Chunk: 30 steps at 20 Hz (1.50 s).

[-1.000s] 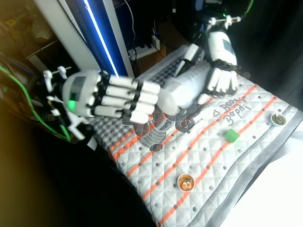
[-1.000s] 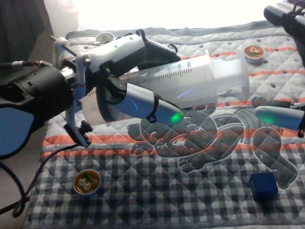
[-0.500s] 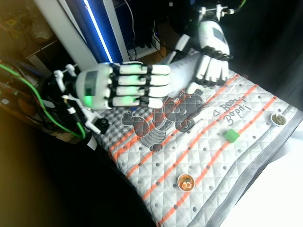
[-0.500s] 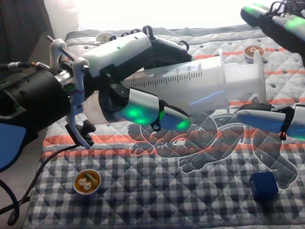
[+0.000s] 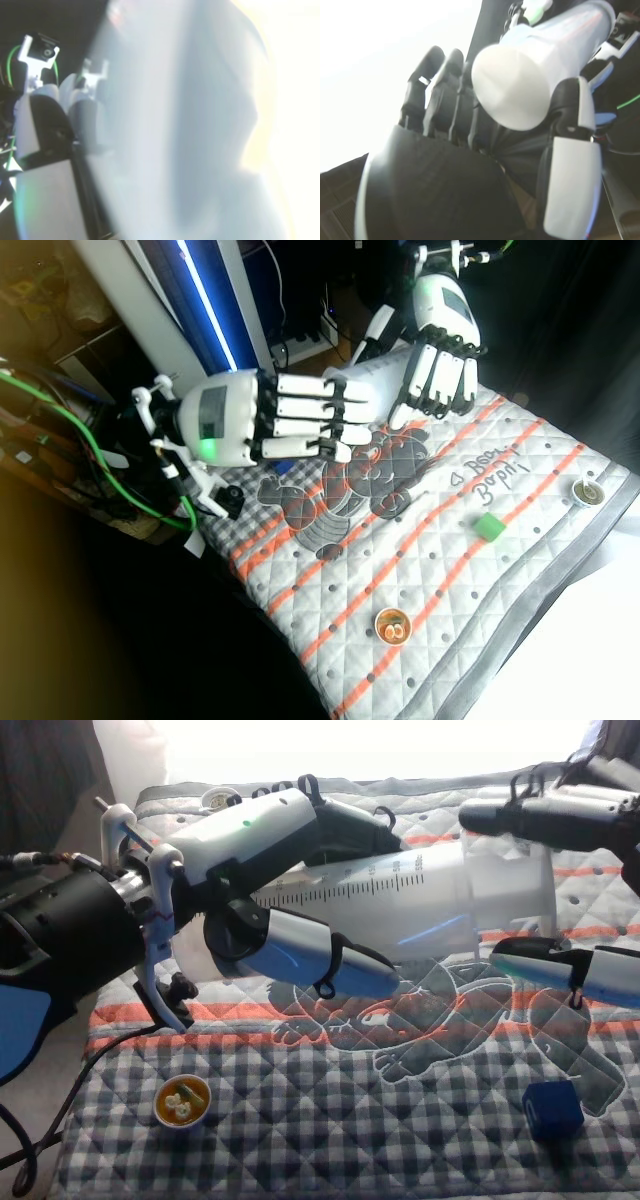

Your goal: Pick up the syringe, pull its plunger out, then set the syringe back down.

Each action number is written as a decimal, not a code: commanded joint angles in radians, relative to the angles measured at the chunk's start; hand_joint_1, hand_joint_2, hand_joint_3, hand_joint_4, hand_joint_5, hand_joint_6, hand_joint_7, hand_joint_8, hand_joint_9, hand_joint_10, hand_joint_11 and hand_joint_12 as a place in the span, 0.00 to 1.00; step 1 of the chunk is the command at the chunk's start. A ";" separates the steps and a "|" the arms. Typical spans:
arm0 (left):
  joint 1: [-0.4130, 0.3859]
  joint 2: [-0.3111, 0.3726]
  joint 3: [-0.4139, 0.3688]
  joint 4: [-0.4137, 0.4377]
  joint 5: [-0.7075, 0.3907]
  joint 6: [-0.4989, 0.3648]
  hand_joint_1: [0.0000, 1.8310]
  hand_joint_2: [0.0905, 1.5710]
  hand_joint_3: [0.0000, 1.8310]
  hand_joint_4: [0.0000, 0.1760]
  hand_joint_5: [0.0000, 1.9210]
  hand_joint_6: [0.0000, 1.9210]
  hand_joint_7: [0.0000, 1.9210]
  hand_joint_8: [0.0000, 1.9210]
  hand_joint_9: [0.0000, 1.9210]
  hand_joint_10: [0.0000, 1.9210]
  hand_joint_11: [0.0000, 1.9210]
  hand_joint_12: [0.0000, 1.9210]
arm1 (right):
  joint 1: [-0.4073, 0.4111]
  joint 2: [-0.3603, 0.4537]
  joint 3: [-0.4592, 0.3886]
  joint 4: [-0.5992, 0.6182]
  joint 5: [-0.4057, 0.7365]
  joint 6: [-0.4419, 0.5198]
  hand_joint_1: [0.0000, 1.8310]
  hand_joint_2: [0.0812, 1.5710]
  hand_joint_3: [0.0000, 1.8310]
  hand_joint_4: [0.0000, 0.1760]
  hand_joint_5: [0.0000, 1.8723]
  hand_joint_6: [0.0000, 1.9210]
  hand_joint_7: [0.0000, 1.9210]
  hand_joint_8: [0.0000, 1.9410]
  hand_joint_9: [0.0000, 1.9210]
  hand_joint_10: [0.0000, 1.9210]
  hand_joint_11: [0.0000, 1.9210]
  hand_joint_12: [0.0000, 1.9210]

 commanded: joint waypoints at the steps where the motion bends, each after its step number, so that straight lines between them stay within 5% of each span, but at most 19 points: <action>1: -0.014 0.002 0.001 0.016 0.165 -0.018 0.67 0.73 0.00 0.00 0.53 0.48 0.37 0.73 0.27 0.58 0.03 0.89 | 0.010 -0.001 0.002 -0.016 0.089 -0.004 0.74 0.73 0.00 0.00 0.45 0.62 0.44 0.60 0.43 0.70 0.38 0.78; 3: -0.012 0.002 0.004 0.010 0.165 -0.018 0.67 0.73 0.00 0.00 0.53 0.49 0.37 0.73 0.27 0.58 0.03 0.88 | 0.010 -0.001 0.003 -0.016 0.089 -0.004 0.67 0.73 0.00 0.00 0.46 0.62 0.46 0.61 0.44 0.67 0.38 0.82; 4: -0.011 0.002 0.007 0.003 0.165 -0.018 0.67 0.73 0.00 0.00 0.53 0.49 0.38 0.72 0.28 0.60 0.06 0.89 | 0.010 -0.001 0.004 -0.016 0.089 -0.004 0.65 0.73 0.00 0.13 0.47 0.61 0.47 0.60 0.44 0.67 0.39 0.85; 5: -0.009 0.002 0.010 -0.005 0.165 -0.018 0.67 0.73 0.00 0.00 0.53 0.48 0.37 0.73 0.27 0.62 0.05 0.90 | 0.010 -0.001 0.004 -0.016 0.089 -0.004 0.66 0.72 0.00 0.00 0.48 0.56 0.49 0.60 0.46 0.67 0.41 0.85; 7: -0.005 0.002 0.017 -0.021 0.165 -0.018 0.67 0.73 0.00 0.00 0.52 0.50 0.37 0.73 0.26 0.72 0.13 0.98 | 0.010 -0.001 0.005 -0.016 0.089 -0.004 0.66 0.72 0.00 0.00 0.48 0.53 0.48 0.65 0.44 0.73 0.39 0.89; 10: 0.003 0.003 0.026 -0.045 0.165 -0.018 0.66 0.74 0.00 0.00 0.51 0.53 0.38 0.73 0.26 0.71 0.08 0.98 | 0.010 0.000 0.007 -0.015 0.089 -0.004 0.66 0.73 0.00 0.00 0.47 0.56 0.48 0.63 0.45 0.68 0.39 0.84; 12: 0.013 0.008 0.029 -0.061 0.169 -0.018 0.67 0.74 0.00 0.00 0.52 0.51 0.37 0.74 0.21 0.78 0.05 1.00 | 0.010 0.004 0.007 -0.015 0.090 -0.004 0.74 0.74 0.00 0.00 0.40 0.60 0.45 0.62 0.44 0.75 0.42 0.82; 15: 0.023 0.018 0.027 -0.079 0.181 -0.018 0.67 0.73 0.00 0.00 0.53 0.49 0.36 0.75 0.22 0.78 0.09 1.00 | 0.010 0.016 0.006 -0.014 0.093 -0.004 0.67 0.75 0.00 0.00 0.41 0.63 0.46 0.66 0.43 0.69 0.41 0.83; 18: 0.031 0.030 0.020 -0.088 0.196 -0.018 0.67 0.74 0.00 0.00 0.52 0.50 0.35 0.77 0.21 0.77 0.01 1.00 | 0.009 0.036 0.001 -0.014 0.106 -0.004 0.65 0.74 0.00 0.00 0.43 0.61 0.46 0.66 0.44 0.64 0.41 0.82; 21: 0.040 0.046 0.011 -0.094 0.210 -0.018 0.66 0.75 0.00 0.00 0.49 0.57 0.34 0.75 0.17 0.73 0.00 1.00 | 0.003 0.049 -0.003 -0.009 0.121 -0.004 0.75 0.69 0.00 0.00 0.48 0.49 0.52 0.49 0.52 0.65 0.48 0.80; 24: 0.051 0.065 -0.002 -0.101 0.226 -0.018 0.66 0.76 0.00 0.00 0.48 0.61 0.32 0.74 0.15 0.71 0.00 1.00 | -0.010 0.067 -0.007 0.000 0.136 -0.004 0.75 0.70 0.00 0.00 0.45 0.52 0.50 0.54 0.51 0.67 0.46 0.78; 27: 0.059 0.077 -0.007 -0.108 0.230 -0.018 0.65 0.77 0.00 0.00 0.48 0.58 0.31 0.78 0.15 0.78 0.05 1.00 | -0.029 0.083 -0.010 0.022 0.160 -0.004 0.75 0.72 0.00 0.00 0.44 0.58 0.48 0.59 0.44 0.69 0.40 0.80; 28: 0.062 0.083 -0.010 -0.109 0.231 -0.018 0.65 0.77 0.00 0.00 0.48 0.56 0.30 0.82 0.16 0.84 0.12 1.00 | -0.036 0.087 -0.011 0.032 0.169 -0.005 0.75 0.70 0.00 0.00 0.48 0.51 0.50 0.53 0.50 0.65 0.45 0.79; 30: 0.068 0.094 -0.016 -0.114 0.235 -0.018 0.65 0.77 0.00 0.00 0.48 0.56 0.30 0.82 0.16 0.86 0.13 1.00 | -0.051 0.088 -0.013 0.051 0.187 -0.010 0.75 0.70 0.00 0.00 0.47 0.52 0.49 0.55 0.49 0.67 0.47 0.78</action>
